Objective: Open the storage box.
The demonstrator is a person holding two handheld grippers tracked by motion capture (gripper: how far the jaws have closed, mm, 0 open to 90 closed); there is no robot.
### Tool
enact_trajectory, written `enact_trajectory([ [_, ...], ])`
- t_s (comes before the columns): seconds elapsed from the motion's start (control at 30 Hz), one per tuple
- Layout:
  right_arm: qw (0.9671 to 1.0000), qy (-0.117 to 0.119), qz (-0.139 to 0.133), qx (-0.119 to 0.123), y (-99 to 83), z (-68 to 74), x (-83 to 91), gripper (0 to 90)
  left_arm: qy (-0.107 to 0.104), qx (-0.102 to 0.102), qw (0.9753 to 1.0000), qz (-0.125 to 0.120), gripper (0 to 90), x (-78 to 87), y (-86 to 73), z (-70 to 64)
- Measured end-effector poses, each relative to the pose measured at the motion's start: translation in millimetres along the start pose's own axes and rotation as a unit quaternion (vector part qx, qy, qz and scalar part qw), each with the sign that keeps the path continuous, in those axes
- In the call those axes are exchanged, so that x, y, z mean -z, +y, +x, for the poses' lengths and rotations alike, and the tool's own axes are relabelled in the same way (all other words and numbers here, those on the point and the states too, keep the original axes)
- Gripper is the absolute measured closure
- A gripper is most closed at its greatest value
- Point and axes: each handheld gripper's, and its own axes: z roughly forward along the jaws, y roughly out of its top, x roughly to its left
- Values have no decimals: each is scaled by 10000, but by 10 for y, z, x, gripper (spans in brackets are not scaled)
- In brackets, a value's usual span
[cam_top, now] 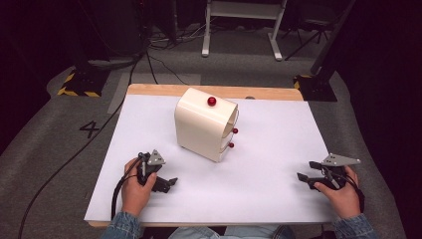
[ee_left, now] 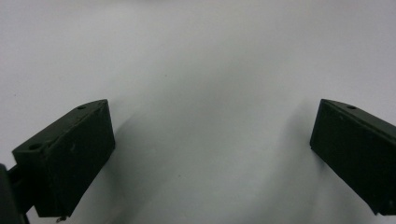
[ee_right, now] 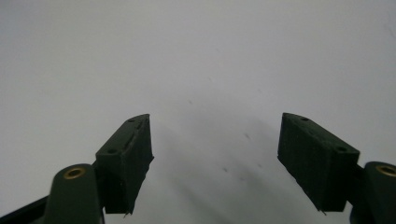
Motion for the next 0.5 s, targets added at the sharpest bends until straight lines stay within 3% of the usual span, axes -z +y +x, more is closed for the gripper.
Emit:
enact_trajectory([
  [0.17, 9972, 567, -456, 150, 260, 161, 107, 343, -1, 1, 10000, 3, 0, 0, 1, 0],
  [0.2, 9972, 567, -456, 150, 260, 161, 107, 343, -1, 1, 10000, 3, 0, 0, 1, 0],
  [0.23, 9949, 732, -673, 187, 366, 209, 130, 373, 6, -22, 10000, 9, 0, 1, 2, 4],
  [0.3, 9928, 880, -804, 135, 460, 238, 127, 395, 6, -21, 10000, 11, 0, 1, 2, 4],
  [0.4, 9916, 936, -886, 70, 546, 262, 106, 403, 5, -22, 10000, 12, 0, 1, 3, 4],
  [0.5, 9904, 912, -999, 275, 728, 347, 69, 430, 1, -8, 10000, 4, 0, 0, 1, 2],
])
